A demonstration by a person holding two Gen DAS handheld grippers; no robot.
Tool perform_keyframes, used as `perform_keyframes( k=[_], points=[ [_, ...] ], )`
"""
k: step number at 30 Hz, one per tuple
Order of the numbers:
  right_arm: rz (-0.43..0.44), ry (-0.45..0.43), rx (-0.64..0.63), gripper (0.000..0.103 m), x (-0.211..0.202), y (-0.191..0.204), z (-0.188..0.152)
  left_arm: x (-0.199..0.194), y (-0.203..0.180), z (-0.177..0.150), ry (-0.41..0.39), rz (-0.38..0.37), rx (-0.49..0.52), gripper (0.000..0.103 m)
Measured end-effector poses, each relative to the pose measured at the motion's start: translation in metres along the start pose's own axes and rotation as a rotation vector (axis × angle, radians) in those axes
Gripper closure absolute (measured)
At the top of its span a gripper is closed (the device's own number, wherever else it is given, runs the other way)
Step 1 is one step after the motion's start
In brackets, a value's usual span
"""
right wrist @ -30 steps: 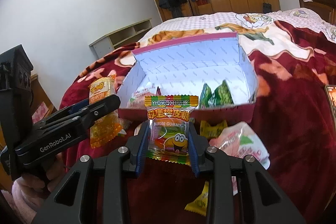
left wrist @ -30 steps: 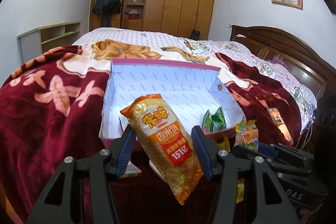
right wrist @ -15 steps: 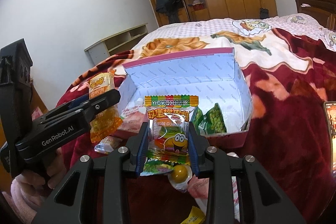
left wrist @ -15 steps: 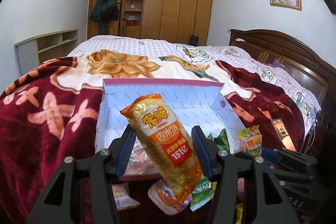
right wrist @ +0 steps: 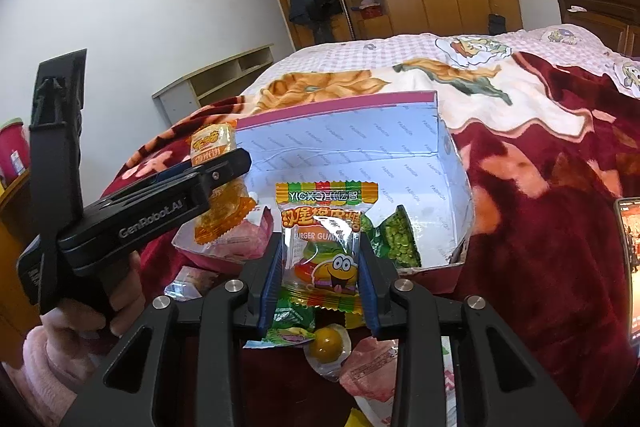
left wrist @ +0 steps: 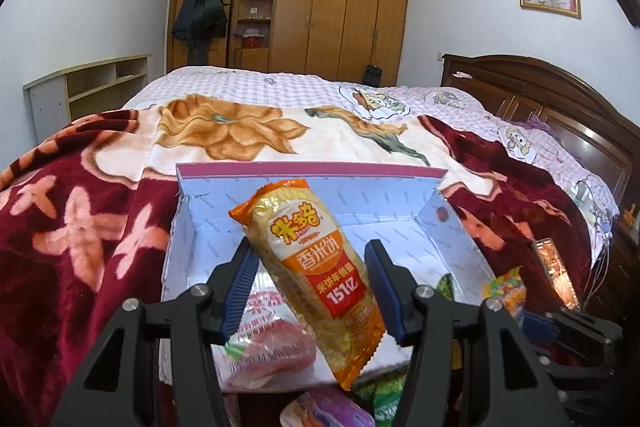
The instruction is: Organize snacks
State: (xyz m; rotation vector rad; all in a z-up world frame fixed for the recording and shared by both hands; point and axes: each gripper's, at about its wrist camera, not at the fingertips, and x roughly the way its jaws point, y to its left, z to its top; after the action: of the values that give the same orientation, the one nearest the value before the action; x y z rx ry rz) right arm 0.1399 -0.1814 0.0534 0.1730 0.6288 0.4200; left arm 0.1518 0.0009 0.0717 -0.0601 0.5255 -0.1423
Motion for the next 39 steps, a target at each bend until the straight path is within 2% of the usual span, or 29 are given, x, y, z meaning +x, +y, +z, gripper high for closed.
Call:
perform_keyframes(
  k=[12,23,39],
  points=[
    [-0.013,0.006,0.000,0.068,0.004,-0.004,0.001,0.044,0.003,-0.003,0.038,0.013,-0.008,0.045],
    [-0.032,0.012,-0.011,0.068,0.009,-0.006,0.004,0.079,0.009,-0.011,0.095,0.061,-0.013,0.045],
    [-0.062,0.026,-0.043,0.068,0.044,-0.009,0.035,0.094,0.019,-0.017,0.146,0.083,-0.052,0.045]
  ],
)
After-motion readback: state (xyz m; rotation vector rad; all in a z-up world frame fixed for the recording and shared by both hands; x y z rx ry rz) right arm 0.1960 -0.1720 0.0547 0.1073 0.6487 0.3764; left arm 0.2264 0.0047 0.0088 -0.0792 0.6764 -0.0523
